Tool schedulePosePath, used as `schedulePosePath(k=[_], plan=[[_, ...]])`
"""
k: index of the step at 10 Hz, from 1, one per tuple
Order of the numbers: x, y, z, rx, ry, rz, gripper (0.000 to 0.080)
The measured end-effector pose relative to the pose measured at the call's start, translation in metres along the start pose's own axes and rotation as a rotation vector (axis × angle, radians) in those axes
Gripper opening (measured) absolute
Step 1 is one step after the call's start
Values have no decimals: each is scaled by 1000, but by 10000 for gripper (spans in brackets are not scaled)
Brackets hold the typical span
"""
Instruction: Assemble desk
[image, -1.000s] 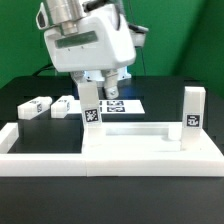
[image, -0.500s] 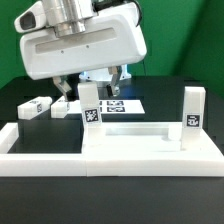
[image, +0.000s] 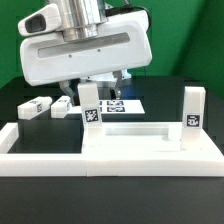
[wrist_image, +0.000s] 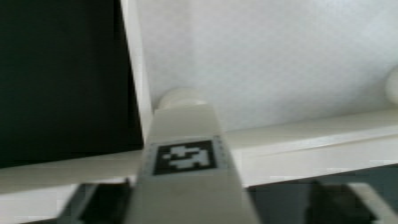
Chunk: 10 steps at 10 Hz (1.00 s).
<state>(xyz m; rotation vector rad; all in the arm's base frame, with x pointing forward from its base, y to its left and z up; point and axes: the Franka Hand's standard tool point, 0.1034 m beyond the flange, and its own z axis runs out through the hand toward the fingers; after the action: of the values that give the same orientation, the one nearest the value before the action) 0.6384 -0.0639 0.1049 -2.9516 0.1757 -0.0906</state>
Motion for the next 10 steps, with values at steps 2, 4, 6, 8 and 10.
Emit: schedulePosePath(k=[2, 4, 6, 8, 10], plan=[[0, 4, 0, -2, 1, 156, 303], [0, 4, 1, 0, 0, 278, 299], [4, 4, 1, 5, 5, 495, 298], [7, 3, 1, 31, 12, 860, 298], [7, 2, 2, 90, 14, 1208, 298]])
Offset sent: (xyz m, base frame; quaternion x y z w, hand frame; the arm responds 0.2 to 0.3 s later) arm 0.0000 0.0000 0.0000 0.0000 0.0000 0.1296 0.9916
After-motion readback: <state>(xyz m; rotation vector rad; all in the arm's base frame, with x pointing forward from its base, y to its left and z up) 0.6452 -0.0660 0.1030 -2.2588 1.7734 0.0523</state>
